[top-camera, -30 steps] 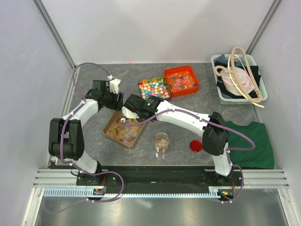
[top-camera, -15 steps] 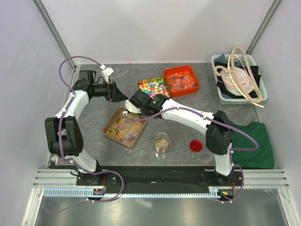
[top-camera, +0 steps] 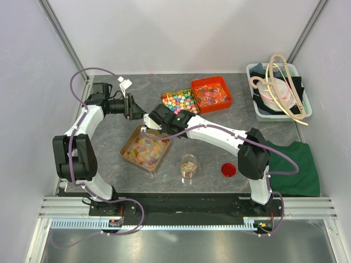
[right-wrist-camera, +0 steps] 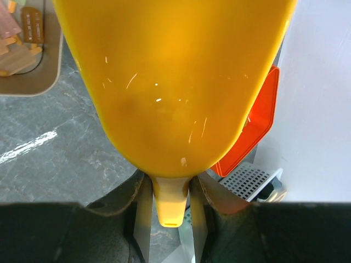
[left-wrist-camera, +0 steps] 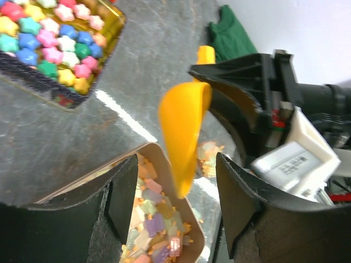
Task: Pack the candies
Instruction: Adjust the spatula.
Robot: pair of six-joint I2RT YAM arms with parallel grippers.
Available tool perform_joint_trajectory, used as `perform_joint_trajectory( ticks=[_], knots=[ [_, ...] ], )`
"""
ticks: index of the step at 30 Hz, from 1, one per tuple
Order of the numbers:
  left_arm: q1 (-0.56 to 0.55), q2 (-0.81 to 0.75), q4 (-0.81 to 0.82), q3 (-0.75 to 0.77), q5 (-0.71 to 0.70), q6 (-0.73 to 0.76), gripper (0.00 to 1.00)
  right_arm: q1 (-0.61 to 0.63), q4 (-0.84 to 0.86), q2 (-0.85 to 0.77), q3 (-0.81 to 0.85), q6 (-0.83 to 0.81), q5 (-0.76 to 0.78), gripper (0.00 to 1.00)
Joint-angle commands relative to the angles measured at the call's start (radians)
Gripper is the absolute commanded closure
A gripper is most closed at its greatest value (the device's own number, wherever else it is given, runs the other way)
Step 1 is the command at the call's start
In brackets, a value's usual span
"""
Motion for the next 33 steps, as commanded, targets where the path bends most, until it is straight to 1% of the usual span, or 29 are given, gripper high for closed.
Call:
perform_joint_trajectory(
  ticks=[1, 4, 12, 19, 23, 27, 30, 33],
  knots=[
    [-0.006, 0.002, -0.039, 0.026, 0.078, 0.008, 0.36, -0.015, 0.061, 0.014, 0.061, 0.020, 0.037, 1.00],
    [-0.009, 0.004, -0.047, 0.023, 0.075, 0.021, 0.36, -0.018, 0.067, 0.015, 0.080, 0.021, 0.034, 1.00],
    [-0.036, 0.010, -0.053, 0.012, 0.006, 0.041, 0.38, -0.008, 0.034, 0.018, 0.164, 0.038, -0.025, 1.00],
    [-0.036, 0.006, -0.048, 0.023, 0.002, 0.031, 0.38, 0.012, 0.038, 0.023, 0.129, 0.043, -0.019, 1.00],
    [-0.036, -0.014, -0.047, 0.015, 0.043, 0.041, 0.38, 0.012, 0.054, 0.032, 0.101, 0.043, 0.004, 1.00],
    [-0.038, -0.022, -0.047, 0.015, 0.029, 0.041, 0.39, 0.016, 0.046, 0.021, 0.092, 0.049, -0.014, 1.00],
    [-0.036, -0.024, -0.047, 0.014, 0.026, 0.041, 0.42, 0.019, 0.041, 0.009, 0.082, 0.055, -0.006, 1.00],
    [-0.036, -0.015, -0.044, 0.011, 0.006, 0.045, 0.49, 0.030, 0.040, -0.006, 0.075, 0.060, -0.011, 1.00]
  ],
)
